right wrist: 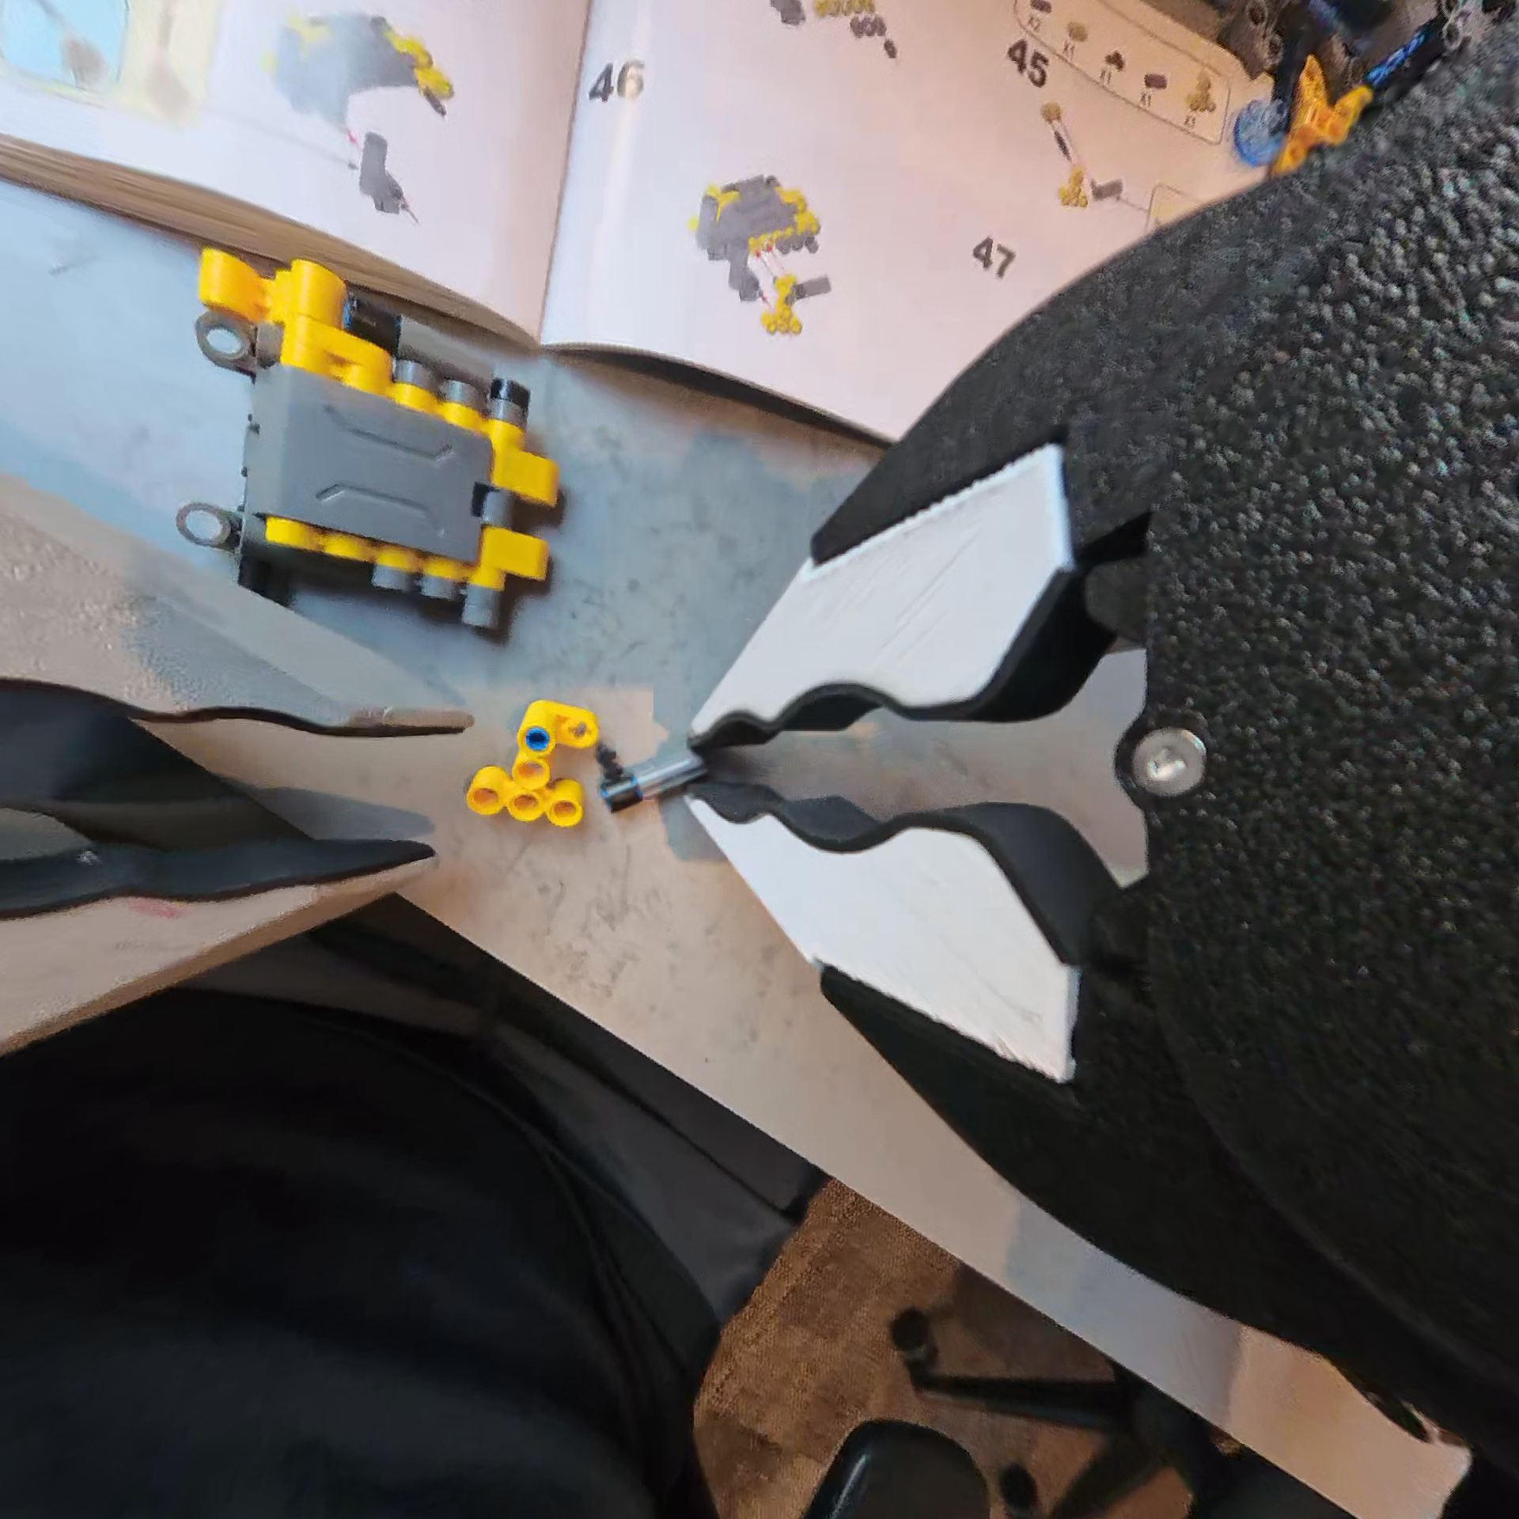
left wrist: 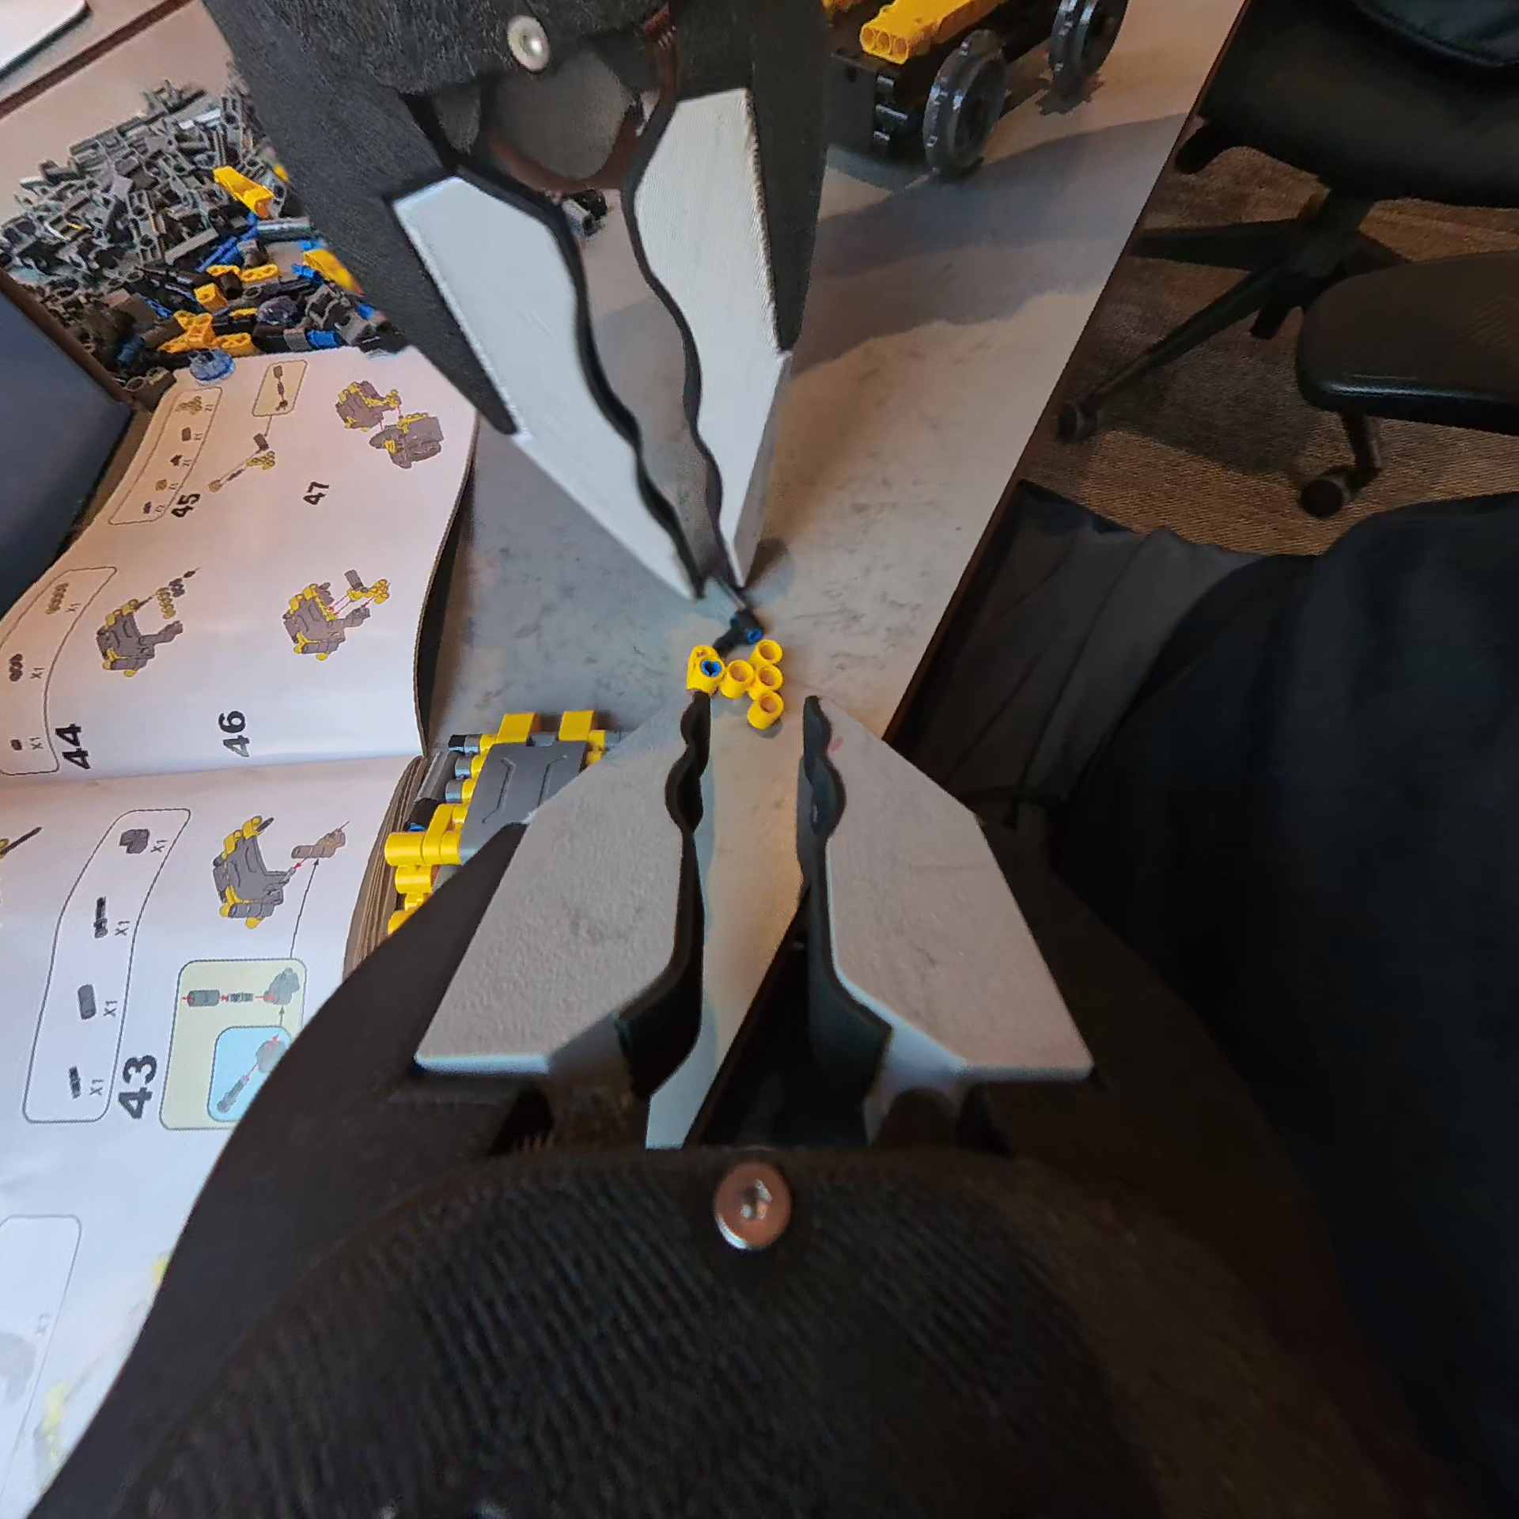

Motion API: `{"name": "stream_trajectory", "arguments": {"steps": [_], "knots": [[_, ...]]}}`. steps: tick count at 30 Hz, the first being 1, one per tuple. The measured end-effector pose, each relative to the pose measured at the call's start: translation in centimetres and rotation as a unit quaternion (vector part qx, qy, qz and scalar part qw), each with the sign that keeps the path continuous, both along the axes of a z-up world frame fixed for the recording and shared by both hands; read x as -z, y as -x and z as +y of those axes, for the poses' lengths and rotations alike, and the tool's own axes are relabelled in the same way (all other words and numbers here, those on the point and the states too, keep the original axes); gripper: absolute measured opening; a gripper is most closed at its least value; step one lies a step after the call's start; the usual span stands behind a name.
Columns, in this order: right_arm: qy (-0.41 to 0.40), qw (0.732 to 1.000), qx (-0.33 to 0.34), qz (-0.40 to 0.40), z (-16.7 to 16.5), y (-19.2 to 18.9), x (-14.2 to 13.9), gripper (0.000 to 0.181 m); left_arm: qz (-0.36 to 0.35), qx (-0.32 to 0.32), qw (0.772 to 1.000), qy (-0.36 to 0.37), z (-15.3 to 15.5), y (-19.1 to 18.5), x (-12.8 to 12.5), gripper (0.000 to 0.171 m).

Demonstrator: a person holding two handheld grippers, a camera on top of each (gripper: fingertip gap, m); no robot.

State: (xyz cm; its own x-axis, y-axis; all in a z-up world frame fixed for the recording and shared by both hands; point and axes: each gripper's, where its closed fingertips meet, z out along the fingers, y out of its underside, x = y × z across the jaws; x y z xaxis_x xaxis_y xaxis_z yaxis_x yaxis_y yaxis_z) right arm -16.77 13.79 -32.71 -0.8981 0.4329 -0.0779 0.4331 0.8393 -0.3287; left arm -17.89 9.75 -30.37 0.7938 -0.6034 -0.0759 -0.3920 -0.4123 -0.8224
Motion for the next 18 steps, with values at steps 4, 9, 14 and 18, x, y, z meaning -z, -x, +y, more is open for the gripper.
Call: {"name": "stream_trajectory", "arguments": {"steps": [4, 9, 14, 18], "knots": [[0.024, 0.998, 0.038, -0.037, 0.0, -0.8, 0.0, 0.006, 0.009, 0.002, 1.000, -0.018, 0.2, -0.1, -0.6, 0.020], [0.122, 0.979, 0.133, -0.095, -0.4, -1.8, -1.0, 0.006, 0.094, 0.022, 0.994, -0.059, 0.7, -0.8, -0.7, 0.019], [0.210, 0.954, 0.172, -0.126, -1.8, -2.2, -2.4, 0.006, 0.176, 0.054, 0.976, -0.120, 1.0, -2.4, -1.0, 0.017], [0.249, 0.940, 0.175, -0.154, -2.9, -2.5, -3.1, 0.005, 0.223, 0.060, 0.964, -0.136, 1.1, -2.6, -0.5, 0.007]]}}
